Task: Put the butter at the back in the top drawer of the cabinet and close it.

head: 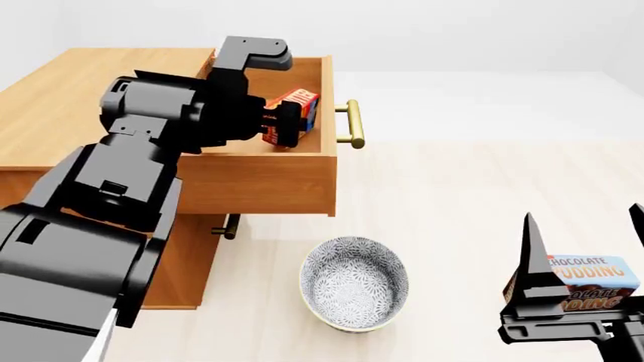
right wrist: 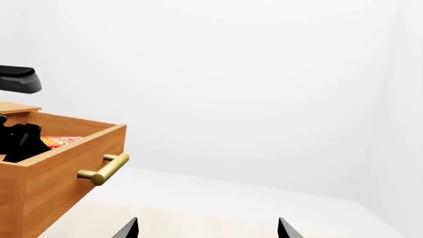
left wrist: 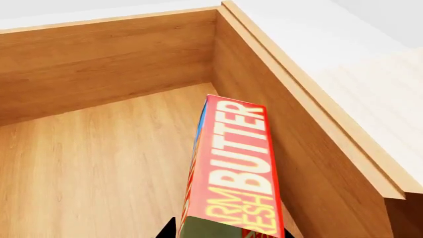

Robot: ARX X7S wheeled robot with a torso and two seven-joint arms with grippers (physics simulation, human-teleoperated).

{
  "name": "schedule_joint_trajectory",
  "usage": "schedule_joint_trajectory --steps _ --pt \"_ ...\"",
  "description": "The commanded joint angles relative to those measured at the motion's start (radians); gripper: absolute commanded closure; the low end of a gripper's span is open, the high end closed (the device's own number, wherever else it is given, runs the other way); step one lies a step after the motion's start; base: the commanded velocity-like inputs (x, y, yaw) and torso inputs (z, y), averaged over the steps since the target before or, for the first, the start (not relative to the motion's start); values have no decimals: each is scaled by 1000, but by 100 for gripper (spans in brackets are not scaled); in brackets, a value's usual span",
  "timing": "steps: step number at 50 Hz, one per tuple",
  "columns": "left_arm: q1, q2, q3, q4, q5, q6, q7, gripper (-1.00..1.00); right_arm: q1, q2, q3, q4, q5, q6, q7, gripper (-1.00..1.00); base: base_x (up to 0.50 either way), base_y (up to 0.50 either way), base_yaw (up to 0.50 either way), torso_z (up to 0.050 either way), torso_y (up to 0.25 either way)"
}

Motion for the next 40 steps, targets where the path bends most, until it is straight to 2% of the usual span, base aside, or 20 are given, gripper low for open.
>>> schedule_joint_trajectory --steps 1,19,20,40 --pt "-2 5 -11 0 -28 -4 -5 100 -2 0 2 3 1 -3 -1 -100 0 0 0 0 0" --pt "-4 5 12 0 -40 -42 16 100 -5 0 3 -1 -3 -3 0 -100 0 0 -1 0 1" --pt "-4 5 8 0 -36 -42 18 -100 -6 0 3 -2 -4 -3 0 -100 0 0 0 0 0" --pt "-17 5 29 0 -62 -46 24 -100 -5 0 9 -7 -3 3 2 -100 0 0 0 0 0"
